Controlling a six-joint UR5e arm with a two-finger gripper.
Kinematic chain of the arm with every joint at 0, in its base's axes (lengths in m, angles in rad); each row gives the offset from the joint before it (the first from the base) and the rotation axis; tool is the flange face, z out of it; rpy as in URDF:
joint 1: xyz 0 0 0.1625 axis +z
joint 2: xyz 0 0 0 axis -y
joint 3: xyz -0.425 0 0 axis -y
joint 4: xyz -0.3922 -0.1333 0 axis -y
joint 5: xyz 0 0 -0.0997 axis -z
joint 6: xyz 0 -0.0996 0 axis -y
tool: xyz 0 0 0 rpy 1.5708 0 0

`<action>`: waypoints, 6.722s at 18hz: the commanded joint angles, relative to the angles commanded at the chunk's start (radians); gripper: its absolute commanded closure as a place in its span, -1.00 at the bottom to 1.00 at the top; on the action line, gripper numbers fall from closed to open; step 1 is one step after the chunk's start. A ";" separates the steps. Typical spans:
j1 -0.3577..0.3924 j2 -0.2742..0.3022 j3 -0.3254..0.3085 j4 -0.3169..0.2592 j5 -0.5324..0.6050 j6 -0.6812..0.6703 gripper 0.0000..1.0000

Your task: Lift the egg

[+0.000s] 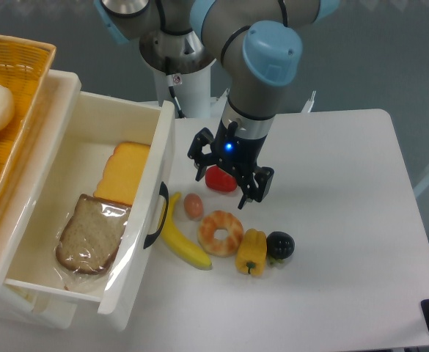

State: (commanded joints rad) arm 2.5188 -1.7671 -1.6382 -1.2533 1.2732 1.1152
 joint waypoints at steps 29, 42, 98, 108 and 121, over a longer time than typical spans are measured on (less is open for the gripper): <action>0.002 -0.112 -0.086 -0.081 0.057 -0.399 -1.00; 0.002 -0.201 -0.086 -0.078 0.060 -0.403 -1.00; -0.103 -0.301 -0.081 -0.077 0.196 -0.624 -0.24; -0.103 -0.296 -0.058 -0.075 0.198 -0.611 0.07; -0.081 -0.281 0.110 -0.074 0.199 -0.430 0.25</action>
State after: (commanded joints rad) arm 2.4375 -2.0479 -1.5280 -1.3269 1.4726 0.6854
